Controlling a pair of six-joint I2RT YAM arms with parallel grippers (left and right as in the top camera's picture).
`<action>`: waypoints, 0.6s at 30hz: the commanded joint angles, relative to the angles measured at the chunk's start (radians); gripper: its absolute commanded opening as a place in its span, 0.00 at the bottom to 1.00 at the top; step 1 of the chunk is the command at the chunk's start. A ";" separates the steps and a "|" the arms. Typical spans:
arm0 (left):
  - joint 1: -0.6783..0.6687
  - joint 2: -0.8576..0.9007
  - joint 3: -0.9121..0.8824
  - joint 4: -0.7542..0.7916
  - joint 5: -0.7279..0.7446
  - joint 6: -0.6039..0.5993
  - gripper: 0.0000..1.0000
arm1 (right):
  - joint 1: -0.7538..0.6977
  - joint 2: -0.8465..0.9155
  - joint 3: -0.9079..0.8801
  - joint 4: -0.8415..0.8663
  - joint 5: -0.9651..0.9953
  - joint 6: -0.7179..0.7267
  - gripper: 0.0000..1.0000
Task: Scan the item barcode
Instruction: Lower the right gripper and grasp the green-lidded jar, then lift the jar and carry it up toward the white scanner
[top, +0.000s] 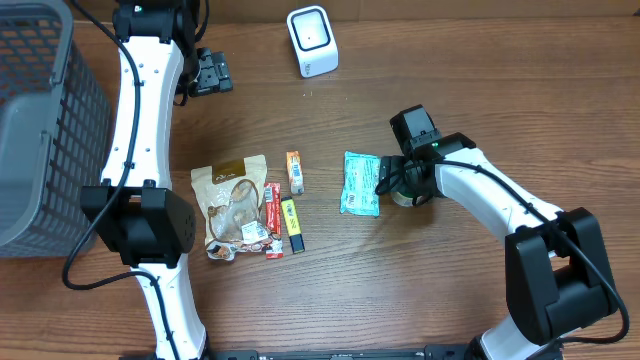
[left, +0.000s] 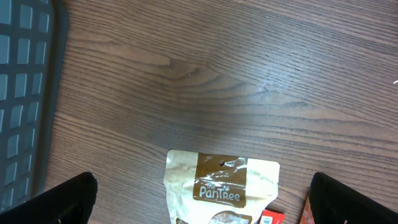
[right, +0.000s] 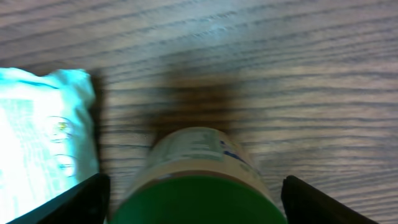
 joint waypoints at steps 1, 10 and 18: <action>0.002 -0.008 0.001 0.001 -0.013 0.023 1.00 | -0.006 0.006 -0.007 0.008 0.053 0.002 0.87; 0.002 -0.008 0.001 0.001 -0.013 0.023 1.00 | -0.006 0.006 -0.007 -0.007 0.045 -0.023 0.79; 0.002 -0.008 0.001 0.001 -0.013 0.023 1.00 | -0.006 0.004 -0.003 -0.012 0.040 -0.022 0.69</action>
